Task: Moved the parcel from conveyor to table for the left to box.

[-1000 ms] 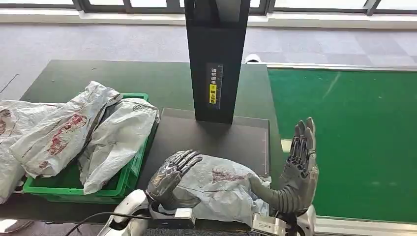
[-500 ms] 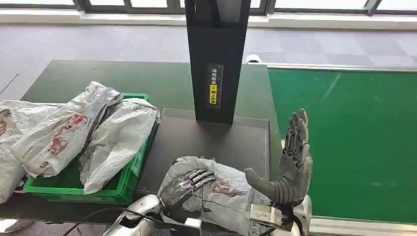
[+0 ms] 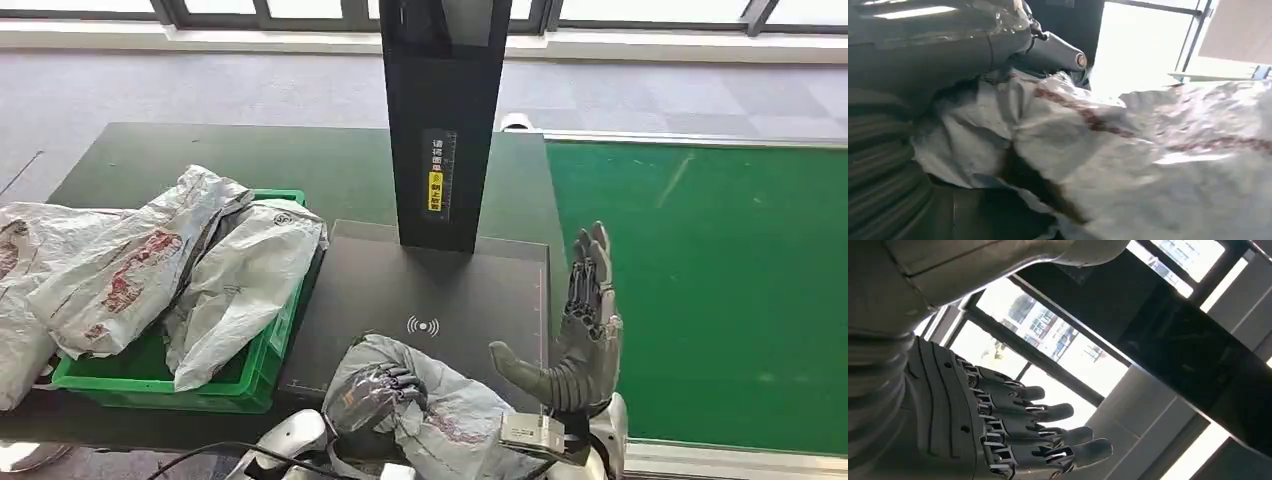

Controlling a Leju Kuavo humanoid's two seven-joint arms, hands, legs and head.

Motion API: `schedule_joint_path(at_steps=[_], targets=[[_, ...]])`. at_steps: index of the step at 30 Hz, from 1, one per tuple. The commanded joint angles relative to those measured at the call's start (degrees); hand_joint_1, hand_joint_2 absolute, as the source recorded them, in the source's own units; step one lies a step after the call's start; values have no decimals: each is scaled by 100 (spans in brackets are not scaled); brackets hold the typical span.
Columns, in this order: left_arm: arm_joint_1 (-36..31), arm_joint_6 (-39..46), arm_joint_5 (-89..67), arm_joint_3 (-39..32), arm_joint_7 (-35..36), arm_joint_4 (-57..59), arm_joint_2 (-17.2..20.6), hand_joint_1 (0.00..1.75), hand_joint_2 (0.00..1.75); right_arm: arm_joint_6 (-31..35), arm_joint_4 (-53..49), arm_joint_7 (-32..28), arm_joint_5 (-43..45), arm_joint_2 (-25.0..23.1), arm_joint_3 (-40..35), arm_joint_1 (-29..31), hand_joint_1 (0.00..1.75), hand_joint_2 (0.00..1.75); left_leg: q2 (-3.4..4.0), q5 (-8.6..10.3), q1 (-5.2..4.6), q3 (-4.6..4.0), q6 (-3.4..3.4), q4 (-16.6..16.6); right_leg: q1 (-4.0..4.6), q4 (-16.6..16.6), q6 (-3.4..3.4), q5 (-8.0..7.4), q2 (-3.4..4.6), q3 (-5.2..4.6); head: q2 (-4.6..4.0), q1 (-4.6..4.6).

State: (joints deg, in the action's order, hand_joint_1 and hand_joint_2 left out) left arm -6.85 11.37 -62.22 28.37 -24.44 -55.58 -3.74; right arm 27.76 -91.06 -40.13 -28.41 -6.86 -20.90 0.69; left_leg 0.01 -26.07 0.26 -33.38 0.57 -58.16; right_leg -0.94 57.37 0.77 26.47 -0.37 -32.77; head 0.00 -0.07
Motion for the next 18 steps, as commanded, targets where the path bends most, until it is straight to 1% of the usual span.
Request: schedule_joint_path(at_steps=[1,3,5,7,9,12,13,14,15,16,18], targets=[[-205,-16,-137,-2,101,80,-159,175,175,69,103,13,9,170,78,23,0,175,-10,8,4,-9,-1,3,5,-8,-4,-6,-9,-5,0,0],[-195,-20,-142,-10,102,89,-139,175,175,64,109,13,3,146,84,29,0,175,-6,11,6,-6,0,8,7,-15,-6,-11,-4,-4,0,0],[-370,117,-112,-32,-40,155,-263,175,175,137,-38,13,-110,110,246,-123,0,175,0,9,5,-3,1,10,6,-14,-7,-11,3,-3,0,0],[-434,83,-113,-25,-34,138,-298,175,175,118,-121,13,-97,149,258,-184,0,175,-18,10,6,-9,1,5,7,-12,-6,-7,-15,-2,0,0],[-434,83,-113,-25,-34,138,-298,175,175,118,-121,13,-97,149,258,-184,0,175,-19,11,5,-11,1,4,6,-9,-6,-6,-15,-9,0,0],[-415,75,-111,-26,-33,146,-287,175,175,120,-111,13,-97,135,258,-176,0,175,-3,7,2,-7,2,5,3,-9,-5,-7,1,-9,0,0],[-431,990,898,-428,-971,-188,-508,175,175,559,-208,60,-140,276,297,-411,0,175,-1,8,5,-7,3,10,6,-14,-7,-10,4,-10,0,0],[-592,778,976,-435,-797,-489,-516,175,175,726,-323,13,30,484,218,-598,0,175,-2,7,4,-8,4,8,5,-12,-7,-9,5,-13,0,0],[-619,479,1012,-441,-529,-962,-467,175,175,946,-394,13,201,726,23,-696,0,175,-25,10,7,-16,2,6,8,-15,-7,-7,-16,-11,0,0],[-593,393,1032,-472,-445,-1147,-435,175,175,1043,-388,13,273,823,-101,-691,0,175,-44,13,10,-23,2,4,11,-17,-6,-5,-36,-10,0,0],[-548,393,1034,-491,-447,-1191,-393,175,175,1074,-351,13,277,813,-127,-668,0,175,-27,7,6,-32,2,-8,7,-1,-3,-2,-19,-31,0,0]])
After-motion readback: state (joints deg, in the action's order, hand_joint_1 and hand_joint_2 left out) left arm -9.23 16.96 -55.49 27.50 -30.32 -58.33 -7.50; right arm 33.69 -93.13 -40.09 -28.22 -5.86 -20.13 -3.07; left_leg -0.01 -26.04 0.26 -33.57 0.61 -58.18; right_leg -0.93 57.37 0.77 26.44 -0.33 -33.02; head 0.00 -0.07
